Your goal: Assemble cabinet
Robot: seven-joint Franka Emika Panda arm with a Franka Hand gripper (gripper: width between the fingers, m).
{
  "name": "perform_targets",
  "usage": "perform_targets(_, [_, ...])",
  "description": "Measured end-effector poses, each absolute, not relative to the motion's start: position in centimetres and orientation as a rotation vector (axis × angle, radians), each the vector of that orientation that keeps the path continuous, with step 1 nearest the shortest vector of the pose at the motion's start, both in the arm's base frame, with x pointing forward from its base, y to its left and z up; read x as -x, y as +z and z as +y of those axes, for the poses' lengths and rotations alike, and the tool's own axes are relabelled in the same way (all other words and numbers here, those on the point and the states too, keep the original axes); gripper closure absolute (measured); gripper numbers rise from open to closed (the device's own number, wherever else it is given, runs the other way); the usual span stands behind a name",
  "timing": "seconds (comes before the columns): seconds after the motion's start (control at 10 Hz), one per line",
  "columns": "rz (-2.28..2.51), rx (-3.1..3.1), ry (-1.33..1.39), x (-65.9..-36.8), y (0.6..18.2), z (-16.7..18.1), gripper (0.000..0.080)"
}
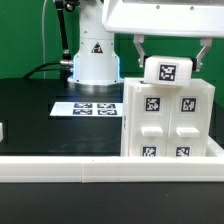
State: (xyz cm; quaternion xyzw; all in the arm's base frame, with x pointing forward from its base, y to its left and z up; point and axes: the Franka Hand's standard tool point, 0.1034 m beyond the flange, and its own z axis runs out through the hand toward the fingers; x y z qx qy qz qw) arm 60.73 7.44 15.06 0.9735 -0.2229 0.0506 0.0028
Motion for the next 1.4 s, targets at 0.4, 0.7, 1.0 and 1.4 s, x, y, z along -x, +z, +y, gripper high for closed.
perform_targets(0.4, [-1.383, -2.881, 0.178, -61.0, 15.0, 8.6, 0.0236])
perform_targets(0.7, [-1.689, -2.751, 0.154, -61.0, 15.0, 9.0, 0.0236])
perform_targets(1.0, [-1.663, -2.786, 0.154, -60.9, 15.7, 9.2, 0.0044])
perform_targets(1.4, [-1.653, -2.836, 0.159, -61.0, 17.4, 9.4, 0.0001])
